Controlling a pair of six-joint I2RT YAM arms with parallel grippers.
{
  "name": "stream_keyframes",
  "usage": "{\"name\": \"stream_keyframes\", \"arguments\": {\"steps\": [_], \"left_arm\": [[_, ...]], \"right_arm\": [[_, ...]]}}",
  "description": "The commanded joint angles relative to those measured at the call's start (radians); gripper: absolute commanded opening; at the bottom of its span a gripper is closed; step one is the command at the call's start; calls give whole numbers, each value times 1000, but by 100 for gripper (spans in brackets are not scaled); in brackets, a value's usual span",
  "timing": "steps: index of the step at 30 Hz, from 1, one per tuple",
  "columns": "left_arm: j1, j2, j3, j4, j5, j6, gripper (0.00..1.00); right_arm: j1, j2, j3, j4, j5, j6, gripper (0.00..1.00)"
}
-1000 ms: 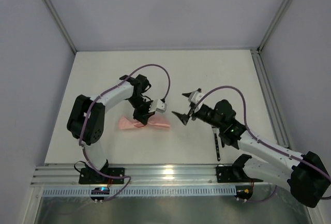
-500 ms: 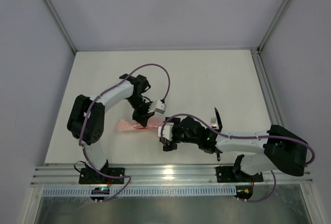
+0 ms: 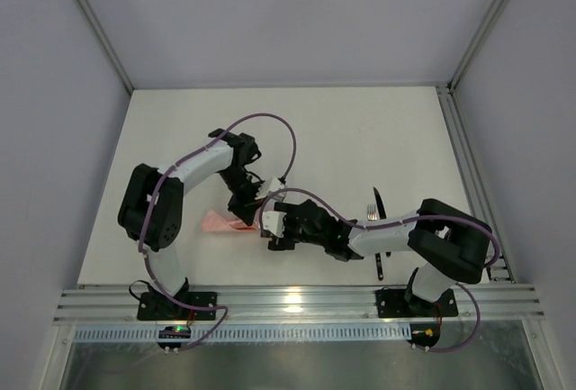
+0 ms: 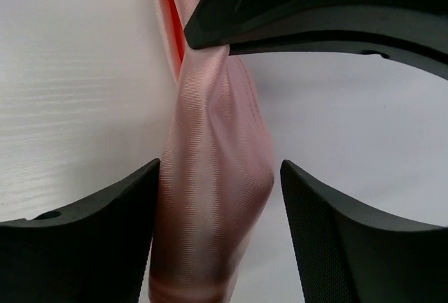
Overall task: Fold the napkin into a case and place the utensils inside
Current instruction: Turn over the smaller rectangle folded napkin at the center of the board.
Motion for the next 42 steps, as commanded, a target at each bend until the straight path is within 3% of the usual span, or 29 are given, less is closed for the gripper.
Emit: {"name": "stream_keyframes", "arguments": {"steps": [1,3,9,10,12,13,16,19,26,32,36,39,40,42], "left_arm": [[2,7,29,-63,45,51,0],[2,10,30,-72,56,65,0],[17,27,53,-118,80,91,0],[20,29,59,-123,85,89,1],[37,39,78,-129,113,82,9],[45,42,87,-135,120,74,24],[80,53,134,-153,159,68,40],[126,62,192,-189,209,63,47],[235,98,314,-220,242,-2,54],[296,137,309,-153,197,-98,56],[306,167,267,-80,130,-182,56],[306,158,202,4,81,-255,57],[306,156,187,55,61,-277,56],[306,144,155,110,24,-315,55]], "right_arm": [[-14,12,36,57,-23,78,70],[-31,15,34,47,-30,96,55],[-59,7,52,-17,-102,153,26],[-63,7,63,-44,-122,159,15],[-77,7,100,-130,-180,190,8],[-96,9,108,-153,-202,205,6],[-151,6,128,-214,-314,277,4],[-198,15,140,-257,-430,359,4],[-306,125,221,-328,-641,517,4],[-407,237,246,-271,-779,714,4],[-442,325,299,-306,-828,747,5],[-444,343,310,-306,-830,750,12],[-442,339,315,-312,-826,753,23],[-442,332,322,-337,-813,733,32]]}}
